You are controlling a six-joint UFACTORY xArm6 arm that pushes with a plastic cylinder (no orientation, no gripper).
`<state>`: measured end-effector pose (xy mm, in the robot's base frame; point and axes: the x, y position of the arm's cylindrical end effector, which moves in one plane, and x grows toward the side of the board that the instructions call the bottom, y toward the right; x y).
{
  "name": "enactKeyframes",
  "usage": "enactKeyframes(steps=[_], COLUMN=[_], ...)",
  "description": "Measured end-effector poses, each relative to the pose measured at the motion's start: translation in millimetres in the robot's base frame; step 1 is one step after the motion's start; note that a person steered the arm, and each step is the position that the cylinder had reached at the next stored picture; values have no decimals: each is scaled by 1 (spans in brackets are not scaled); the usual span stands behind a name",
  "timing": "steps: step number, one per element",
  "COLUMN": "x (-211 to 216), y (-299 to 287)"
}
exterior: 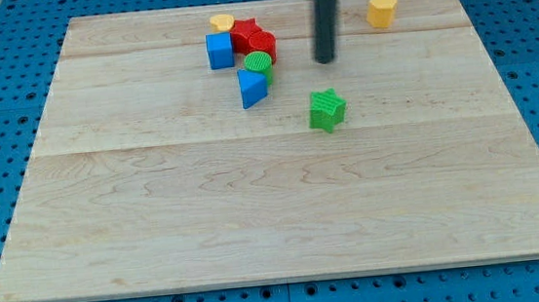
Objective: Push the green star and the blue triangle into the group of blocks
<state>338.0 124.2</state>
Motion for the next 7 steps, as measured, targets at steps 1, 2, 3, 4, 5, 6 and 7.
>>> enactKeyframes(steps=[1, 2, 3, 4, 5, 6, 7], x=[74, 101, 85, 45, 17, 15, 30], y=[33, -6, -80, -176, -207, -204, -233])
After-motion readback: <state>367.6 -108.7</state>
